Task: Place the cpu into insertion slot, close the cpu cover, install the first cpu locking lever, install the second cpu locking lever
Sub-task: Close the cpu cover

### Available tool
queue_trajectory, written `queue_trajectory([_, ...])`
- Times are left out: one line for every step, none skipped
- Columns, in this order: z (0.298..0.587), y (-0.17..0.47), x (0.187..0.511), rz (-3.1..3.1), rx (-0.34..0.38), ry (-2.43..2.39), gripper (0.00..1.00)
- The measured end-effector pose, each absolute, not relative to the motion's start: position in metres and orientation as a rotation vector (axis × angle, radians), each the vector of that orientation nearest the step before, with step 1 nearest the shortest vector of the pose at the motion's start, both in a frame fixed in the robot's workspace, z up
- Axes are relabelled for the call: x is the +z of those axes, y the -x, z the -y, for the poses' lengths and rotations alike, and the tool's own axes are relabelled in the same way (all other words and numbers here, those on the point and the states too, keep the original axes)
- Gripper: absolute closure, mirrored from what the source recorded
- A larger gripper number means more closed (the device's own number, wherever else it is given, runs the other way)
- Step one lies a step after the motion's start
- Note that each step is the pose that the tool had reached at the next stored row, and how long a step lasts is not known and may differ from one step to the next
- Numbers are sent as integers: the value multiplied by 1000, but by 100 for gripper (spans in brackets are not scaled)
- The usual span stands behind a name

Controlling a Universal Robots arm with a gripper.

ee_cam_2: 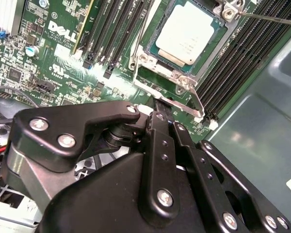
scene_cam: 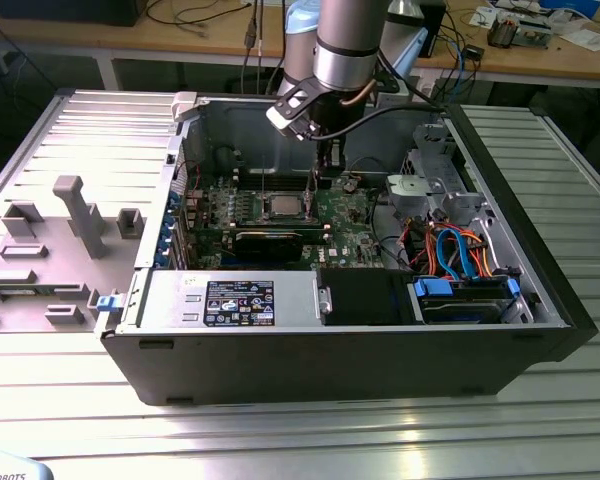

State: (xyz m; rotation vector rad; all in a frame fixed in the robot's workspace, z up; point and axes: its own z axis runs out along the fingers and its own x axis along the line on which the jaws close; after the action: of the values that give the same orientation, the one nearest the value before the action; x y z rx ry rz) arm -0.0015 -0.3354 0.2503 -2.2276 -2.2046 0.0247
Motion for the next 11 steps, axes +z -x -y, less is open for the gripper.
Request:
queue_trajectory([335, 2, 250, 2205, 25, 2228, 89])
queue_trajectory([335, 3, 250, 2205, 25, 2228, 89])
queue_trajectory([335, 4, 250, 2205, 25, 2228, 89])
queue_trajectory([335, 4, 250, 2205, 25, 2228, 89])
queue_trajectory([335, 5, 250, 2205, 25, 2228, 89])
queue_trajectory([335, 5, 250, 2205, 25, 2228, 89])
queue_trajectory([335, 5, 250, 2205, 25, 2228, 89])
queue_trajectory([335, 6, 250, 2205, 25, 2228, 89])
queue_trajectory([335, 6, 250, 2205, 25, 2228, 89])
queue_trajectory([335, 7, 250, 2205, 25, 2228, 89])
queue_trajectory([335, 7, 250, 2205, 25, 2228, 89])
